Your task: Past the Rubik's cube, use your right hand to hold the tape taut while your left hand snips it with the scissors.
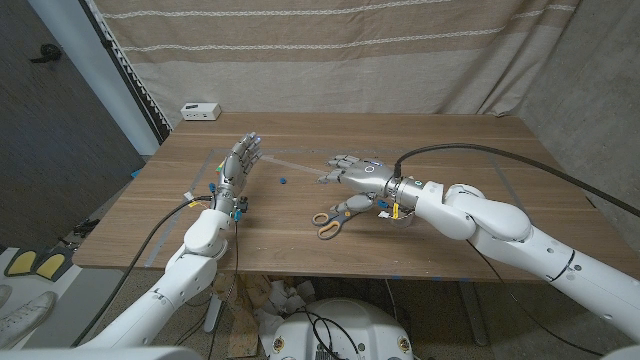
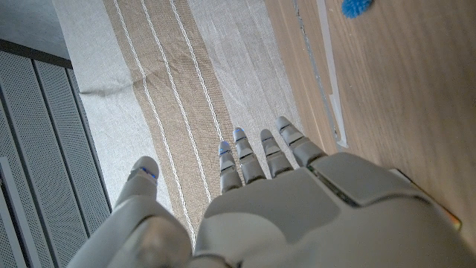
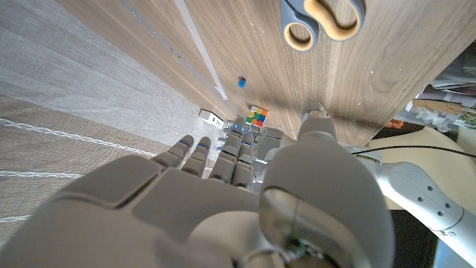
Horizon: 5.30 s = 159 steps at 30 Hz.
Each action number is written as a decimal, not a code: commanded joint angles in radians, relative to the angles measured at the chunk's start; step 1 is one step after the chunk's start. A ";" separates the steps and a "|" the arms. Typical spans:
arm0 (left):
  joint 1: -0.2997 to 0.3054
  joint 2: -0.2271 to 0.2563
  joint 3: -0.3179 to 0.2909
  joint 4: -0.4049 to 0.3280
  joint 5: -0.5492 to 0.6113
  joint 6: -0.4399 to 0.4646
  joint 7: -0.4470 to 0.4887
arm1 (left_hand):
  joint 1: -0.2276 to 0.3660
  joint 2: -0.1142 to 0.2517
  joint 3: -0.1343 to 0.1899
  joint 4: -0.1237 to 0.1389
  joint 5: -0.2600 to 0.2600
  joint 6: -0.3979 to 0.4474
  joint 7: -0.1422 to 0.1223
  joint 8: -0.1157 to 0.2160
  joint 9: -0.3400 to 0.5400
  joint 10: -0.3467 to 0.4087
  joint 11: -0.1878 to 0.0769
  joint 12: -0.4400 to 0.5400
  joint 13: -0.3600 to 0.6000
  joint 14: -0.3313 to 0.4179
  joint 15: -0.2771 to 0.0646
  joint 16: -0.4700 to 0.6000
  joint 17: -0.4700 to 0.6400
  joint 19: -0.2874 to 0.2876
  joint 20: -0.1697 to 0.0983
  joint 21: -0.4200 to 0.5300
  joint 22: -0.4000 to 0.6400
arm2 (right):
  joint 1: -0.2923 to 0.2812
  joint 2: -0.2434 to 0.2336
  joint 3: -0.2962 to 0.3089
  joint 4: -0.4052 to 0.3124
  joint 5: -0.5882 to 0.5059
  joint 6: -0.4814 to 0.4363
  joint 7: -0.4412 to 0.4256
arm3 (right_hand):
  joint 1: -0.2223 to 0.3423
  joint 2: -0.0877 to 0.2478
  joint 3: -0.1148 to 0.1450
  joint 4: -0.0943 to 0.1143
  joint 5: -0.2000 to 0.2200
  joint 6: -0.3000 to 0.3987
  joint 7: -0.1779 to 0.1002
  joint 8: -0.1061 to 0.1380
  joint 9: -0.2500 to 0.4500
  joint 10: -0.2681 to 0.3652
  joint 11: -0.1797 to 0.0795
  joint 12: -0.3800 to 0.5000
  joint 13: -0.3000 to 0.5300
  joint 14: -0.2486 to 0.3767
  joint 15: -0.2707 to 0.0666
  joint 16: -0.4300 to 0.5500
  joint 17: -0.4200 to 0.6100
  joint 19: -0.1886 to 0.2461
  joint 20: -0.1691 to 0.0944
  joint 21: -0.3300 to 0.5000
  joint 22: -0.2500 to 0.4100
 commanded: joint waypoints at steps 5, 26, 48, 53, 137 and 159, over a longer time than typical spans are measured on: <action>0.002 -0.004 0.007 0.004 0.001 -0.001 -0.005 | -0.011 -0.004 0.000 0.000 0.004 0.006 0.000 0.006 0.004 0.010 0.000 0.002 0.005 -0.005 -0.130 0.004 0.004 -0.006 -0.090 0.003 0.003 | 0.011 0.003 -0.017 0.004 -0.050 -0.021 0.021 | 0.022 0.008 -0.002 -0.002 -0.004 -0.001 0.002 -0.002 0.006 -0.040 0.024 -0.006 0.006 -0.005 -0.105 -0.007 0.003 -0.002 -0.033 0.001 0.001; -0.005 -0.004 0.009 0.018 -0.006 0.001 -0.016 | -0.012 -0.002 -0.002 0.000 0.004 0.007 0.000 0.007 0.004 0.010 0.001 0.002 0.005 -0.005 -0.129 0.004 0.004 -0.006 -0.090 0.004 0.003 | 0.006 0.002 -0.028 0.018 -0.105 -0.059 0.014 | 0.031 0.008 -0.003 -0.001 -0.008 0.024 -0.021 0.005 0.008 -0.063 0.023 -0.009 0.008 -0.030 -0.098 -0.015 0.003 -0.002 -0.038 0.000 0.001; 0.004 -0.001 0.006 0.010 -0.012 0.000 -0.016 | -0.013 0.000 -0.004 0.000 0.005 0.007 -0.001 0.007 0.003 0.010 -0.001 0.001 0.005 -0.004 -0.131 0.004 0.004 -0.007 -0.090 0.004 0.003 | 0.024 0.007 -0.062 0.027 -0.175 -0.077 0.045 | 0.048 0.015 0.003 -0.005 -0.009 0.030 -0.028 0.006 0.010 -0.066 0.011 -0.007 0.009 -0.046 -0.099 -0.015 0.002 -0.014 -0.040 -0.005 0.001; 0.005 -0.003 0.007 0.011 -0.009 -0.001 -0.014 | -0.013 0.000 -0.004 0.000 0.005 0.006 -0.001 0.007 0.003 0.008 -0.001 0.000 0.005 -0.005 -0.131 0.004 0.004 -0.007 -0.090 0.004 0.003 | 0.031 0.012 -0.072 0.032 -0.189 -0.073 0.049 | 0.051 0.018 0.005 -0.005 -0.009 0.031 -0.029 0.007 0.010 -0.065 0.010 -0.006 0.009 -0.046 -0.100 -0.015 0.002 -0.015 -0.041 -0.005 0.001; -0.005 0.005 0.013 0.030 -0.018 -0.013 -0.054 | -0.021 -0.002 -0.016 0.000 0.007 0.017 -0.003 0.009 0.003 0.039 0.004 0.009 0.006 -0.002 -0.127 0.005 0.004 -0.016 -0.087 0.002 0.003 | 0.091 0.046 -0.163 0.097 -0.258 -0.066 0.189 | 0.128 0.031 0.081 0.019 -0.080 -0.053 0.007 -0.005 0.045 -0.093 0.058 0.018 0.036 -0.107 -0.049 -0.011 0.002 -0.074 0.006 -0.006 0.002; -0.020 -0.007 0.019 0.053 -0.021 -0.017 -0.060 | -0.026 -0.001 -0.019 0.002 0.008 0.022 -0.003 0.011 0.003 0.042 0.004 0.009 0.006 -0.002 -0.127 0.005 0.004 -0.013 -0.085 0.003 0.003 | 0.104 0.055 -0.182 0.117 -0.264 -0.060 0.201 | 0.163 0.052 0.113 0.016 -0.088 -0.006 -0.001 0.046 0.090 -0.052 0.043 0.059 0.076 -0.092 -0.069 0.001 0.002 -0.072 0.022 -0.002 0.002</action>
